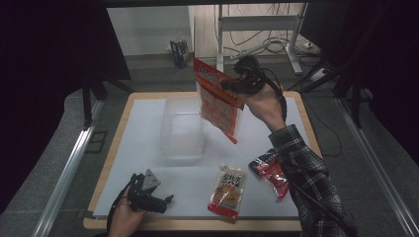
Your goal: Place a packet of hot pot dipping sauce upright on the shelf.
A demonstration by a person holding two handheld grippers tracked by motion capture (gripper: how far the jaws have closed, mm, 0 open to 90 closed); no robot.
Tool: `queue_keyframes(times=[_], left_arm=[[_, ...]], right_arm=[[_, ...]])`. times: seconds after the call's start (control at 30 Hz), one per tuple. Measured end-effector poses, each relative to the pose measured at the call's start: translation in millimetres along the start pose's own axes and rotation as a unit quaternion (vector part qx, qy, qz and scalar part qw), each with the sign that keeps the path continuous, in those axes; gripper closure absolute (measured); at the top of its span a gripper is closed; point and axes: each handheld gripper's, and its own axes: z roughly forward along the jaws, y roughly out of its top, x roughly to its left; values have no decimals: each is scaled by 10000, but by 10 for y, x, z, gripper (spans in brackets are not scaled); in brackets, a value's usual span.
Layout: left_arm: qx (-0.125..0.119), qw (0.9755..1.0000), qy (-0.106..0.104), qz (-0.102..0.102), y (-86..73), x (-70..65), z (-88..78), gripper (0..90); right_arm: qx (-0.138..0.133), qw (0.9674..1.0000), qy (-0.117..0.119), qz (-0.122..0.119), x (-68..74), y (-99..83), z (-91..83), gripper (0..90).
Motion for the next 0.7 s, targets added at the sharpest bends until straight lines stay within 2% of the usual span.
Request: queue_keyframes(times=[0.2, 0.53, 0.57, 0.7], left_arm=[[-9, 10000, -2, -2, 1, -3, -2, 3], [-22, 10000, -10, 1, -1, -2, -10, 3], [-18, 10000, -6, 16, 0, -2, -9, 3], [-21, 10000, -6, 24, 1, -4, -10, 3]], right_arm=[[-57, 9999, 64, 87, 22, 127, 106, 889], [-79, 9996, 51, 260, 75, 318, 408, 889], [-99, 9996, 38, 271, 83, 361, 481, 890], [-115, 9995, 29, 305, 97, 414, 569, 890]])
